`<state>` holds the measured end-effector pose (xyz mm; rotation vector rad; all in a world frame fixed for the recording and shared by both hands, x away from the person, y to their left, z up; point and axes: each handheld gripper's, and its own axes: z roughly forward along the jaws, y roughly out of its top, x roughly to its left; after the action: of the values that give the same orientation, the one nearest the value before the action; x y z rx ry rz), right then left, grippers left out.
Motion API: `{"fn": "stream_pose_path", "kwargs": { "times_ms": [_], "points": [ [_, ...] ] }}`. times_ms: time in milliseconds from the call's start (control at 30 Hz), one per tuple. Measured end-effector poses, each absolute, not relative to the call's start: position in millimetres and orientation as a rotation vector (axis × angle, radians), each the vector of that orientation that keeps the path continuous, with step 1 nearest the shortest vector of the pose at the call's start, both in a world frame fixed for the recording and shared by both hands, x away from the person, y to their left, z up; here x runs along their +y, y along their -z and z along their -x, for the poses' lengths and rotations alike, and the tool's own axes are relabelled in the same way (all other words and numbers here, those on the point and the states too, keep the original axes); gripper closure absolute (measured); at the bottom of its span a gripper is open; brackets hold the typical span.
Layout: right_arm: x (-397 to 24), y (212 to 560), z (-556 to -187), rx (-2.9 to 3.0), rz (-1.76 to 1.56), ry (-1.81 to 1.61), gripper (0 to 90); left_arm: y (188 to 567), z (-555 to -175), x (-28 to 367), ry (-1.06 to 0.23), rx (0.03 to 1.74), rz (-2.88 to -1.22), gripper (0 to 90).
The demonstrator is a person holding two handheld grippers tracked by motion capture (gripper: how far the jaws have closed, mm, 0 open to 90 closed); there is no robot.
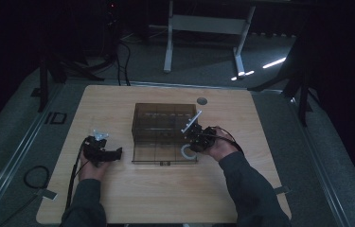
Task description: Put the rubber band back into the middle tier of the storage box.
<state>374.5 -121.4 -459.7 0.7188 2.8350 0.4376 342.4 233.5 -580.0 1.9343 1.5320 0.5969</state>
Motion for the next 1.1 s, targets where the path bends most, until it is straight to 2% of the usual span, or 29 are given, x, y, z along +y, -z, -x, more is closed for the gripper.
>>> {"fn": "stream_pose_path", "kwargs": {
  "times_ms": [1100],
  "points": [
    [-107.2,481.9,-381.2,2.842,-0.677,-0.344,81.6,580.0,-342.4,233.5,-0.598,1.532,-1.934,3.6]
  ]
}}
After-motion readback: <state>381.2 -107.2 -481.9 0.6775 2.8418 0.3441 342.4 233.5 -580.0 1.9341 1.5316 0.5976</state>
